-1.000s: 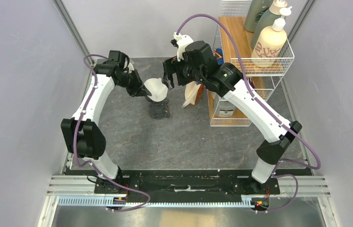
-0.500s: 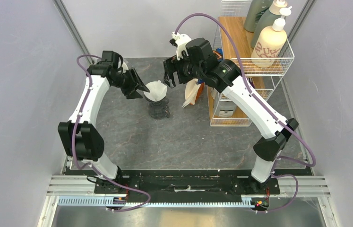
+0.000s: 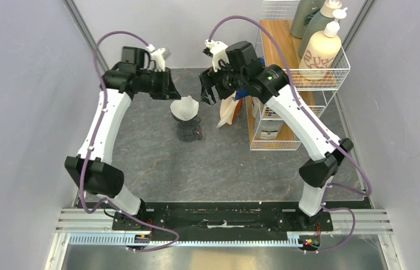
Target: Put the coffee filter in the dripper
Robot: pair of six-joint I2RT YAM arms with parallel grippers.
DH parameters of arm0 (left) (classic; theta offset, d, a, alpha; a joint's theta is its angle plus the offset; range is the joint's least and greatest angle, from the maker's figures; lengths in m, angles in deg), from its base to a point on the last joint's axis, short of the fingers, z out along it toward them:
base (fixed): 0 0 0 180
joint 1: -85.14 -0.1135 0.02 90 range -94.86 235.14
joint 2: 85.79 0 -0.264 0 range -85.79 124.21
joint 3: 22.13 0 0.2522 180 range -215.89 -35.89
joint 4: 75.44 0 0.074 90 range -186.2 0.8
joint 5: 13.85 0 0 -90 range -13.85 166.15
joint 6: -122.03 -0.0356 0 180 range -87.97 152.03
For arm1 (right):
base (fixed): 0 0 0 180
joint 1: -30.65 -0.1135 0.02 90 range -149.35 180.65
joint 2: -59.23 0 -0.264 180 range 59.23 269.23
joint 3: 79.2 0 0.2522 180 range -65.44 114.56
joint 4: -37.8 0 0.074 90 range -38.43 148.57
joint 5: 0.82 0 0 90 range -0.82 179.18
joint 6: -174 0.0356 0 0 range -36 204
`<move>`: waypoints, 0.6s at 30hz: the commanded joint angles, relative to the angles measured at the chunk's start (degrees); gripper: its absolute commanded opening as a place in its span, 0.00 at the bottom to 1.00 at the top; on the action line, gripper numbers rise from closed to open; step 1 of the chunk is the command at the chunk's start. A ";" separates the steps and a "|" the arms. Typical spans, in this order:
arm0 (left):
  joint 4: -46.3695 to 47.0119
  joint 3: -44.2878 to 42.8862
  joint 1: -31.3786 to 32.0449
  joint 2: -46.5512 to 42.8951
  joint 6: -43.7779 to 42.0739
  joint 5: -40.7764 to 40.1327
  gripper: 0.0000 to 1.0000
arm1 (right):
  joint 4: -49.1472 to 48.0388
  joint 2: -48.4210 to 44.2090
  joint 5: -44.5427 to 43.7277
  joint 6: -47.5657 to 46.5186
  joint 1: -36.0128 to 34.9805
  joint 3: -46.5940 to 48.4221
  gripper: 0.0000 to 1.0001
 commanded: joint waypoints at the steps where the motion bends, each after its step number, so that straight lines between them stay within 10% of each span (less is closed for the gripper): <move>1: -2.93 -1.87 5.13 4.32 -12.39 -6.64 0.22 | -0.42 -7.67 3.83 -0.58 0.10 -0.54 0.83; 18: 5.05 5.88 11.12 11.90 -18.64 -19.96 0.02 | 1.94 -9.18 8.44 -1.76 0.09 0.68 0.84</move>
